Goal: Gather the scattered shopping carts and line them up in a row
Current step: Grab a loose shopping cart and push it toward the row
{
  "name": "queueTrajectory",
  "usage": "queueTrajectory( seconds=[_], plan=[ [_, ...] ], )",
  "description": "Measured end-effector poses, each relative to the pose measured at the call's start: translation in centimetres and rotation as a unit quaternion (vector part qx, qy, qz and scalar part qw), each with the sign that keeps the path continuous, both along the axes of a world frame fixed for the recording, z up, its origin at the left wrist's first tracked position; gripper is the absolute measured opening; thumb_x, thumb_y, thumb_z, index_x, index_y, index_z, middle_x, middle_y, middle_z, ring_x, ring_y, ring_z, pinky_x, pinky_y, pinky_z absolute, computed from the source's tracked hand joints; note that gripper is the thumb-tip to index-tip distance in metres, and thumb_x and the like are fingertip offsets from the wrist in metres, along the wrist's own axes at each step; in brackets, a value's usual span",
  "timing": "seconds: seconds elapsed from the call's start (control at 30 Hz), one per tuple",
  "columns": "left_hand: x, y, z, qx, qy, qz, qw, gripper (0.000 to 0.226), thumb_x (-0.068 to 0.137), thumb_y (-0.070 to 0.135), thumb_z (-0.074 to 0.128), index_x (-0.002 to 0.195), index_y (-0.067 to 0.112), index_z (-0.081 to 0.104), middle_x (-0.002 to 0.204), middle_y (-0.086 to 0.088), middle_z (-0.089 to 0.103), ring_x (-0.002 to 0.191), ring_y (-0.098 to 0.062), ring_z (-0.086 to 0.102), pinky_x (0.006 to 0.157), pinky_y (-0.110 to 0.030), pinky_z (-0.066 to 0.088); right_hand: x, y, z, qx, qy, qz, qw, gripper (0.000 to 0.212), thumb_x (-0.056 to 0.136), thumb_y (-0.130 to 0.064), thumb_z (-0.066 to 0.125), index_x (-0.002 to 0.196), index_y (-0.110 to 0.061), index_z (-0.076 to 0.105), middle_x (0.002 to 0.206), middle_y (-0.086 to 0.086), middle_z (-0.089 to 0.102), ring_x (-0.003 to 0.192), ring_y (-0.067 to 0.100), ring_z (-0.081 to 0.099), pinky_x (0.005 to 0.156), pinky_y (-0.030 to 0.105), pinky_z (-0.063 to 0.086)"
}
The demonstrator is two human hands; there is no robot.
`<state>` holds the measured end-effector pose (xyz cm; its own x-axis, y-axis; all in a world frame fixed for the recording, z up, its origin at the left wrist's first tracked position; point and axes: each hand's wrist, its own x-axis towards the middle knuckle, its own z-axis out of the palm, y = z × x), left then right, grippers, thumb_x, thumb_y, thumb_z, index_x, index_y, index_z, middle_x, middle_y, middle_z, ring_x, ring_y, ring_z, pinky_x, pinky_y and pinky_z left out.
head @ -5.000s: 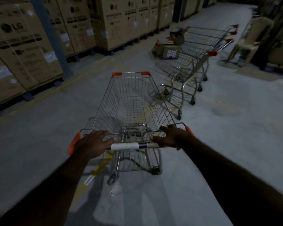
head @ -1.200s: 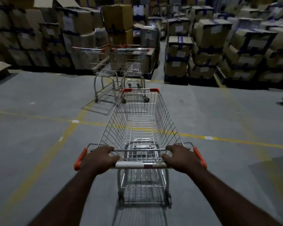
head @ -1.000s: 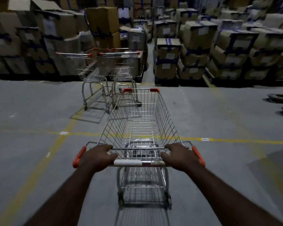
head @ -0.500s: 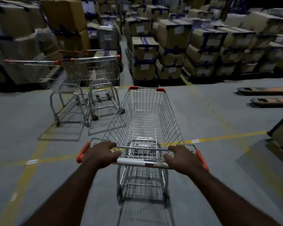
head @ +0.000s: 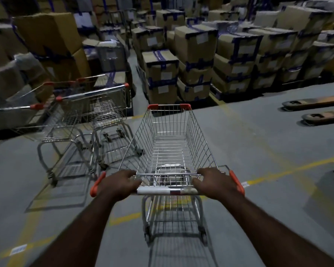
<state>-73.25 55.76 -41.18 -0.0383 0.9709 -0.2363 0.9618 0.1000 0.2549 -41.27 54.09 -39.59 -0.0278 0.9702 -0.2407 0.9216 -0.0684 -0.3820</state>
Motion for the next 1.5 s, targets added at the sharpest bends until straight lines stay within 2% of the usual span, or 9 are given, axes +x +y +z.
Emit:
queueTrajectory(
  seconds=[0.23,0.47,0.7,0.87,0.97,1.03,1.17,1.33,1.5],
  plan=[
    [-2.2,12.5,0.3,-0.010,-0.004,0.012,1.000,0.070,0.077,0.072,0.044,0.139,0.041,0.054,0.142,0.010,0.059,0.127,-0.017,0.057,0.101,-0.032,0.040,-2.3,12.5,-0.1,-0.002,-0.011,0.016,1.000,0.063,0.088,-0.062,0.042,0.142,-0.032,0.052,0.146,0.003,0.052,0.135,0.024,0.047,0.103,0.044,0.043],
    [-4.1,25.3,0.3,0.008,-0.011,0.001,1.000,0.072,0.071,0.073,0.039,0.135,0.046,0.056,0.136,0.004,0.064,0.120,-0.021,0.061,0.097,-0.032,0.047,-4.1,25.6,-0.6,-0.003,-0.019,0.011,1.000,0.065,0.086,-0.060,0.045,0.143,-0.028,0.053,0.149,0.001,0.052,0.134,0.022,0.050,0.101,0.040,0.042],
    [-6.3,39.0,-0.2,0.029,0.002,-0.010,1.000,0.066,0.082,0.074,0.044,0.136,0.037,0.058,0.134,0.004,0.065,0.121,-0.020,0.061,0.095,-0.032,0.045,-6.4,38.7,-0.3,0.003,-0.040,-0.018,0.999,0.059,0.092,-0.061,0.046,0.142,-0.031,0.054,0.150,-0.008,0.050,0.137,0.016,0.048,0.110,0.040,0.032],
    [-7.1,47.0,-0.8,0.035,-0.019,-0.021,0.999,0.072,0.081,0.075,0.039,0.132,0.030,0.060,0.132,-0.001,0.065,0.118,-0.024,0.062,0.093,-0.035,0.049,-7.0,47.6,-0.6,0.012,-0.035,-0.041,0.998,0.056,0.085,-0.061,0.045,0.131,-0.036,0.062,0.138,-0.009,0.062,0.125,0.014,0.057,0.105,0.032,0.040],
    [-7.1,50.9,-0.2,0.006,-0.007,-0.063,0.998,0.083,0.086,0.081,0.028,0.140,0.023,0.054,0.143,-0.008,0.056,0.130,-0.028,0.054,0.102,-0.043,0.043,-7.1,52.1,-0.2,0.031,-0.060,-0.034,0.997,0.039,0.095,-0.044,0.051,0.130,-0.033,0.064,0.135,-0.005,0.064,0.124,0.017,0.058,0.096,0.026,0.039],
    [-7.2,53.0,0.2,-0.017,-0.002,-0.087,0.996,0.090,0.087,0.085,0.023,0.143,0.019,0.049,0.148,-0.012,0.050,0.135,-0.031,0.047,0.108,-0.049,0.035,-7.2,54.9,0.0,0.040,-0.086,-0.043,0.995,0.041,0.091,-0.049,0.050,0.128,-0.039,0.064,0.134,-0.008,0.065,0.124,0.017,0.059,0.103,0.029,0.040],
    [-7.6,57.6,0.1,-0.044,0.010,-0.105,0.993,0.119,0.065,0.101,0.011,0.150,0.022,0.037,0.159,-0.006,0.036,0.146,-0.026,0.033,0.116,-0.068,0.007,-6.9,61.0,-0.2,0.032,-0.095,-0.036,0.994,0.039,0.089,-0.048,0.054,0.126,-0.042,0.064,0.127,-0.006,0.069,0.118,0.018,0.062,0.098,0.029,0.043],
    [-7.3,64.1,-1.0,-0.046,0.012,-0.097,0.994,0.135,0.054,0.108,0.005,0.157,0.024,0.026,0.164,-0.007,0.027,0.149,-0.026,0.024,0.114,-0.069,0.017,-6.8,69.6,0.2,0.026,-0.082,-0.014,0.996,0.044,0.084,-0.048,0.055,0.125,-0.041,0.066,0.128,-0.005,0.069,0.114,0.019,0.063,0.086,0.026,0.043],
    [-6.8,69.7,-0.3,-0.046,0.016,-0.053,0.997,0.123,0.066,0.103,0.014,0.157,0.021,0.025,0.164,-0.007,0.024,0.151,-0.027,0.022,0.115,-0.069,0.011,-7.1,78.7,0.2,0.048,-0.084,0.031,0.995,0.042,0.087,-0.049,0.053,0.125,-0.039,0.067,0.127,-0.006,0.069,0.117,0.019,0.062,0.096,0.029,0.044]
  ],
)
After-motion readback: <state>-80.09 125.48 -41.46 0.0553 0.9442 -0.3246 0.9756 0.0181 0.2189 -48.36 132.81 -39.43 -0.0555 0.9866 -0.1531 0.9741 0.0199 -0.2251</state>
